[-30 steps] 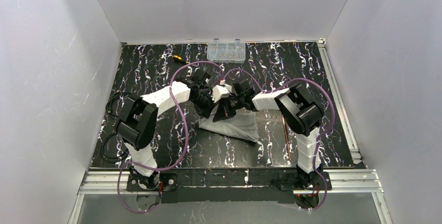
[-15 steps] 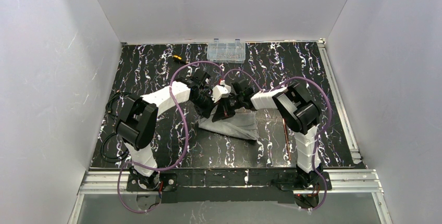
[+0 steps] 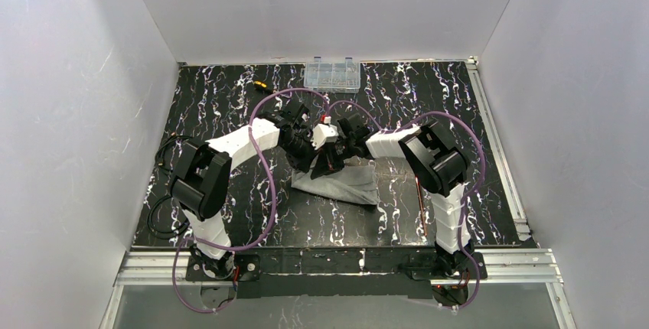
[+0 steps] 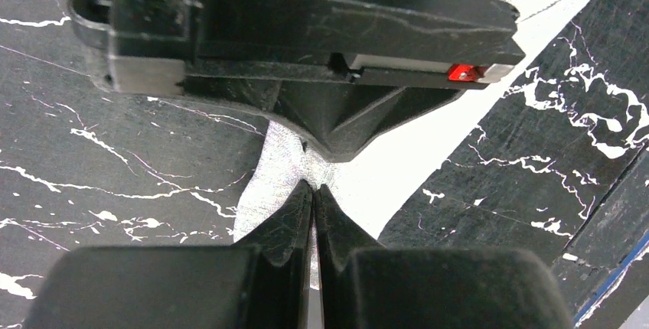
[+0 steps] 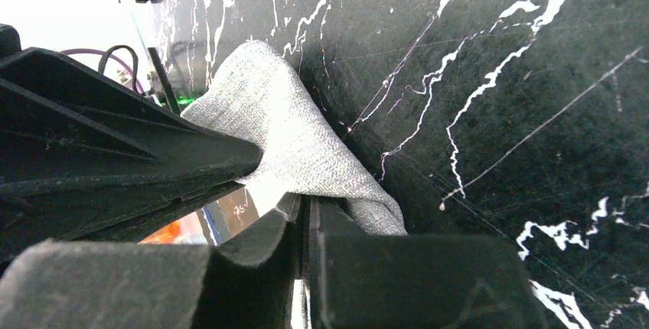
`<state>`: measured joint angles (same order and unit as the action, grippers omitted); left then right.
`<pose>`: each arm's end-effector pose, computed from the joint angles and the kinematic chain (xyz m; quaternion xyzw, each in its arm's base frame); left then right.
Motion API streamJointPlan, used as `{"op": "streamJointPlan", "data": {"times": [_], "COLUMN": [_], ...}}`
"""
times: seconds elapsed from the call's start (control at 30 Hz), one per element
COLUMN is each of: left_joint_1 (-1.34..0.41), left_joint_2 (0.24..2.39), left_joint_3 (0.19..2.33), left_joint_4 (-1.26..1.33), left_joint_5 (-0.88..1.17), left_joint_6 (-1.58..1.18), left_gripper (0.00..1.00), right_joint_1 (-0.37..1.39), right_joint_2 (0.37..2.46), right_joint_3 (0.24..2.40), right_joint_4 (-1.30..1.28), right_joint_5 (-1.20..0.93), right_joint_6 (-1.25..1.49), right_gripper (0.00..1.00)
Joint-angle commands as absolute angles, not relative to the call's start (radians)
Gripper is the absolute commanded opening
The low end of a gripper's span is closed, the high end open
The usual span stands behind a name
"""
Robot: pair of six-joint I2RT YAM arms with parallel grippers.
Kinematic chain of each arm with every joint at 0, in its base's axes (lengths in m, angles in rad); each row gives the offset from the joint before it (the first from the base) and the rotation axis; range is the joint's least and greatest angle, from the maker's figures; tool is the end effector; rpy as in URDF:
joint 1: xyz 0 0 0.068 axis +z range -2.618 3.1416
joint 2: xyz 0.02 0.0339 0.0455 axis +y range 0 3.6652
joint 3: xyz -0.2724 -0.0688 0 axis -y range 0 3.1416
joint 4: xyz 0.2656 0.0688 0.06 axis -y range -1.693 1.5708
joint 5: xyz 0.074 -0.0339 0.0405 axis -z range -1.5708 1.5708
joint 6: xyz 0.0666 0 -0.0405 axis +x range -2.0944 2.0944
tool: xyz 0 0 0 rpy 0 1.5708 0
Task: Fold the napkin into a case and place the utensils inside
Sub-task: Grasp the top corner of the smaller rectangle folded napkin from the folded napkin.
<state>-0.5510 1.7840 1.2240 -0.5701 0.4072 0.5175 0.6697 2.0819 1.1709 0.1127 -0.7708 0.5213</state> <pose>0.3203 -0.2278 0.1672 0.5247 0.8000 -0.2009 0.2107 0.3228 0.3147 0.0908 -0.2049 0.8455 0.4841 0.0937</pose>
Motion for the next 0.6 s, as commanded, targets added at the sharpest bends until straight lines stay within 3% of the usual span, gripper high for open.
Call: {"op": "streamJointPlan", "data": {"times": [0.0,0.23,0.57], "left_joint_1": [-0.558,-0.557,-0.558], "left_joint_2": [1.759,1.766,1.761], "left_joint_3": [1.225,1.190,1.178], "left_joint_4": [-0.603,-0.605,-0.592], "left_joint_5": [0.468,0.442,0.440], "left_joint_6": [0.556,0.596,0.600], "left_gripper": [0.00,0.00,0.00], "right_joint_1": [0.678,0.677,0.676], "right_joint_2": [2.097,2.095,2.168], "right_joint_3": [1.188,1.139,1.229], "right_joint_4": [0.176,0.441,0.104], "right_joint_5": [-0.787,-0.866,-0.781], "right_joint_6": [0.569,0.765,0.565], "right_gripper": [0.01,0.01,0.01]}}
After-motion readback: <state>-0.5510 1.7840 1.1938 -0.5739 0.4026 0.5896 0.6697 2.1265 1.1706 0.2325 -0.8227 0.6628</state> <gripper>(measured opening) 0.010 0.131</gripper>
